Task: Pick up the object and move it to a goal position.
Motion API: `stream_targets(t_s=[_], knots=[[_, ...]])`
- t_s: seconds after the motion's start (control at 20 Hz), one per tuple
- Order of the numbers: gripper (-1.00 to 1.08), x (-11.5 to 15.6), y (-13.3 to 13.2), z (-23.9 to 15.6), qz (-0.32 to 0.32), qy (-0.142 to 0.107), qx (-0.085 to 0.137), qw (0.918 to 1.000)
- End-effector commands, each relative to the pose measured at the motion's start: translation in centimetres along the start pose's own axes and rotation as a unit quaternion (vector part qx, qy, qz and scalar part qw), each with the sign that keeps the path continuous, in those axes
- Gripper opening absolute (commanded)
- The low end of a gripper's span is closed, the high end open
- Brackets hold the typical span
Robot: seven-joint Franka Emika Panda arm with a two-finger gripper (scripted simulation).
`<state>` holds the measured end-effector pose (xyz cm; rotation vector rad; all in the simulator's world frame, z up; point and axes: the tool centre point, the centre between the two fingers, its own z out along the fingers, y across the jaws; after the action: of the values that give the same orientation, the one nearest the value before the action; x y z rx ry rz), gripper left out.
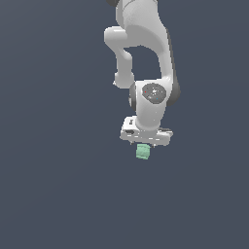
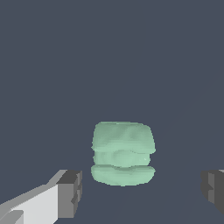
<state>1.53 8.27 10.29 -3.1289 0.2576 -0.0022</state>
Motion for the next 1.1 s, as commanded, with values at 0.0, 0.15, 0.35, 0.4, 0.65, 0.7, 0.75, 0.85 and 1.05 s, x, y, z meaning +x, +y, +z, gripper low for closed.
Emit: stream_targets(t_s=[0.0, 0.15, 0.35, 0.4, 0.65, 0.7, 0.75, 0.85, 1.05], knots=[[1.00, 0.0, -0.4, 0.7, 0.010, 0.000, -0.001, 1.0000], [1.00, -0.1, -0.6, 1.1, 0.015, -0.001, -0.001, 0.9999], [1.00, -0.1, -0.6, 1.1, 0.014, -0.001, -0.001, 0.9999], [1.00, -0.1, -0.6, 1.2, 0.014, -0.001, -0.001, 0.9999], [1.00, -0.2, -0.6, 3.0, 0.015, -0.001, -0.001, 0.9999], [1.00, -0.2, -0.6, 3.6, 0.015, -0.001, -0.001, 0.9999], [1.00, -0.2, -0.6, 4.2, 0.015, -0.001, -0.001, 0.9999], [1.00, -0.2, -0.6, 5.2, 0.016, -0.001, -0.001, 0.9999], [1.00, -0.2, -0.6, 6.1, 0.016, -0.001, -0.001, 0.9999]])
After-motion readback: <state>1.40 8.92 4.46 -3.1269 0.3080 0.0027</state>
